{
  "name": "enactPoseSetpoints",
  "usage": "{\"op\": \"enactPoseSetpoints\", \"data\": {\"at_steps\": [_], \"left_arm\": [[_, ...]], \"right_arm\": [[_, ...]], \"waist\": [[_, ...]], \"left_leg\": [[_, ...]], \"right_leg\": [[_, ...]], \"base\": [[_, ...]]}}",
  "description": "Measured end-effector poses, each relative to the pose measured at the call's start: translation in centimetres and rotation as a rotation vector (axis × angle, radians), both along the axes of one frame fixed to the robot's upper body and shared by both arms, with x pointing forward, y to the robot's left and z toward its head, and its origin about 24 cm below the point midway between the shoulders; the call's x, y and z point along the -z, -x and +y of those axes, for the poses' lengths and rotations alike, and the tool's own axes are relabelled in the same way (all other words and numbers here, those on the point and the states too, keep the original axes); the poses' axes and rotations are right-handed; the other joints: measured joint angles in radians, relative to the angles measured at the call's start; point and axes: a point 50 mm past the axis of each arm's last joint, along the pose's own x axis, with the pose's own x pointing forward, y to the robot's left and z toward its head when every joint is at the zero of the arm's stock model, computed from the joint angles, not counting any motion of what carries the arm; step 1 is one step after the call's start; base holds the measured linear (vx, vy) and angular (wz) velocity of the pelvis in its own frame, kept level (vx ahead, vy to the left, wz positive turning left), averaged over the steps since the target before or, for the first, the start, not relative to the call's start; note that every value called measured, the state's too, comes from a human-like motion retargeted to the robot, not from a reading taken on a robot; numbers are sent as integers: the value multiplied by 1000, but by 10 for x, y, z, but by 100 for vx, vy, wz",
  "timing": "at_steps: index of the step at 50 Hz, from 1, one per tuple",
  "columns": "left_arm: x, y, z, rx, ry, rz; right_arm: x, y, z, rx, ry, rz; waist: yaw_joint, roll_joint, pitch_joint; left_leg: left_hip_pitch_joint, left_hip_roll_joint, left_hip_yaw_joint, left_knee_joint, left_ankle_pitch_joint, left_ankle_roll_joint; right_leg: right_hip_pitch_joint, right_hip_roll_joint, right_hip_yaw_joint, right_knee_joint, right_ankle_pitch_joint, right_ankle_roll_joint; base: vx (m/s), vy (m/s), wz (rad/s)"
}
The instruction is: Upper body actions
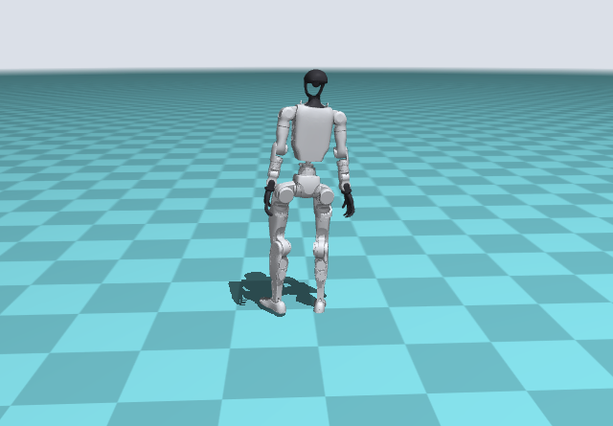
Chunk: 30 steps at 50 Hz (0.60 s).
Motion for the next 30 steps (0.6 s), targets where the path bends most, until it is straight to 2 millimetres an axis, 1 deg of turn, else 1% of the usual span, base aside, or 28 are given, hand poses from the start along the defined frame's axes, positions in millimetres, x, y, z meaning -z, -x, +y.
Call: {"op": "enactPoseSetpoints", "data": {"at_steps": [2, 4, 7, 10, 13, 15, 17, 18, 19, 20, 23, 25, 27, 30], "left_arm": [[-1, 1, 3, 5, -1, 28], [-1, -3, 7, -8, -18, 15], [-2, -17, 15, -29, -36, -29], [-2, -28, 16, -68, -36, -66], [-1, -38, 15, -166, -31, -132], [-2, -43, 17, -206, -25, -154], [-2, -43, 19, -212, -10, -140], [-2, -43, 20, -209, -8, -128], [-3, -40, 21, -191, -6, -104], [-3, -36, 22, -165, -4, -75], [-2, -25, 18, -96, -14, -33], [-3, -25, 20, -75, -24, -43], [-3, -24, 22, -40, -18, -36], [-3, -12, 20, -3, -27, -1]], "right_arm": [[1, -4, 3, 47, -21, -13], [3, -9, 8, 90, -43, -45], [4, -14, 13, 115, -94, -83], [4, -18, 10, 58, -105, -77], [3, -37, 3, -60, -84, -92], [3, -46, 2, -112, -80, -99], [3, -50, 3, -141, -91, -98], [3, -49, 5, -143, -98, -96], [4, -42, 7, -128, -111, -86], [4, -33, 10, -104, -127, -71], [4, -8, 17, -20, -145, -27], [5, -5, 21, -15, -148, -24], [5, -7, 23, -38, -149, -18], [5, -6, 22, -74, -160, 1]], "waist": [[-47, 12, -20], [-63, 4, -9], [-48, -12, 13], [6, -17, 17], [84, -30, 57], [65, -32, 90], [35, -34, 115], [28, -42, 120], [23, -59, 112], [19, -79, 98], [77, -92, 68], [91, -107, 81], [94, -104, 94], [71, -90, 71]], "left_leg": [[-20, -24, -92, -26, 7, 17], [-23, -24, -74, -24, 1, 20], [-34, -42, -108, -11, -13, 34], [-43, -36, -67, -16, -29, 43], [-17, -19, 49, -38, -41, 48], [3, -20, 54, -48, -36, 54], [28, -27, 42, -55, -30, 58], [38, -35, 36, -55, -29, 57], [41, -48, 16, -51, -27, 54], [41, -65, -9, -45, -25, 50], [20, -61, -52, -13, -22, 36], [27, -67, -62, -8, -19, 34], [48, -67, -55, -19, -18, 38], [56, -63, -54, -31, -14, 39]], "right_leg": [[-12, -5, -30, 3, 2, 5], [-11, -13, -42, 6, 9, 9], [-26, -23, -37, 26, 39, 20], [-91, -32, 14, 78, 80, 46], [-154, 4, 147, 158, 47, 37], [-144, 21, 146, 169, 19, 22], [-92, 16, 103, 121, -4, -9], [-69, 9, 72, 96, -3, -21], [-46, -3, 45, 73, 4, -23], [-23, -18, 22, 53, 13, -20], [9, -40, -48, 15, 34, -6], [28, -31, -57, 1, 34, -16], [43, -23, -54, 0, 31, -22], [54, -11, -56, -7, 29, -24]], "base": [[11, 14, 46], [1, 3, 9], [3, 2, -21], [4, 13, -108], [-12, 9, -199], [-10, -2, -37], [-9, -5, 58], [4, -6, 87], [19, -9, 123], [30, -12, 128], [22, -11, 90], [-4, -11, 38], [-3, -3, 1], [9, 3, 3]]}}
